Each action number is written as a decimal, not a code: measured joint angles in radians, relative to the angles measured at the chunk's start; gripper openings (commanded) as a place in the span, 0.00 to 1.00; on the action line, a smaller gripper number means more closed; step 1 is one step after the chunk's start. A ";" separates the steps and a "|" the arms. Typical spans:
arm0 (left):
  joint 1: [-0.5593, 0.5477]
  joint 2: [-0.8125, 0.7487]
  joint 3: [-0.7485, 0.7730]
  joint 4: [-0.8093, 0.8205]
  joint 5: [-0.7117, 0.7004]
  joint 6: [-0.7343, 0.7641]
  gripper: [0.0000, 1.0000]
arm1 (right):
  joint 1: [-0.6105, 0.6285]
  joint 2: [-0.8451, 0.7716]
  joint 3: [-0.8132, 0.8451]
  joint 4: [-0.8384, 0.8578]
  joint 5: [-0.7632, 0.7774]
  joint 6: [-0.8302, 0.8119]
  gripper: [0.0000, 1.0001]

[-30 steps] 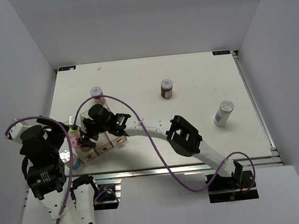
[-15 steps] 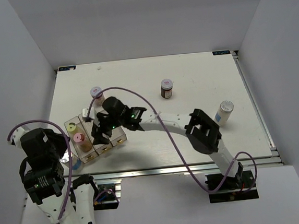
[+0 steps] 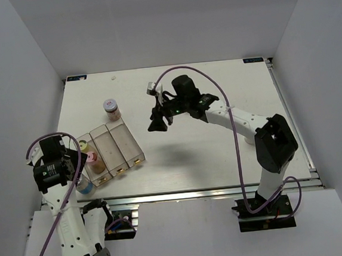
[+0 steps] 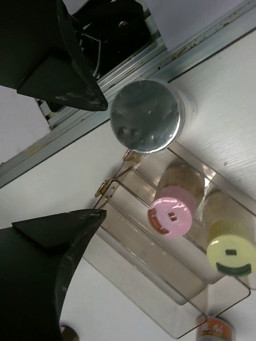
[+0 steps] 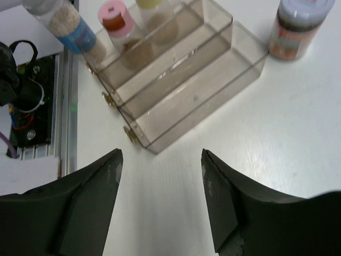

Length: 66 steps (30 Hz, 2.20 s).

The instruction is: Organize the condiment bottles

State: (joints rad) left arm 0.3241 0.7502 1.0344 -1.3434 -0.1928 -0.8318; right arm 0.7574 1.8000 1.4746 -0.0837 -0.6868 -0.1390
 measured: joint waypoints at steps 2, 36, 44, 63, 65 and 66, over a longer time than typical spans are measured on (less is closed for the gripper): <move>0.000 0.005 -0.016 -0.001 -0.024 -0.025 0.85 | -0.019 -0.021 -0.054 -0.017 -0.007 0.002 0.68; 0.000 0.085 0.015 -0.003 -0.016 -0.174 0.69 | -0.143 -0.053 -0.150 0.001 -0.050 0.055 0.70; 0.000 0.041 0.005 -0.008 0.109 -0.160 0.92 | -0.143 -0.053 -0.166 0.012 -0.050 0.058 0.70; 0.000 0.111 -0.078 -0.011 0.118 -0.338 0.98 | -0.147 -0.053 -0.181 0.035 -0.028 0.084 0.70; 0.000 0.124 -0.080 -0.012 0.100 -0.348 0.98 | -0.147 -0.053 -0.181 0.035 -0.025 0.084 0.70; 0.000 0.133 -0.080 -0.011 0.090 -0.351 0.98 | -0.147 -0.053 -0.181 0.035 -0.024 0.084 0.70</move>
State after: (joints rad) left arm 0.3241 0.8833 0.9539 -1.3544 -0.1024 -1.1824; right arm 0.6106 1.7466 1.2938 -0.0490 -0.7105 -0.0547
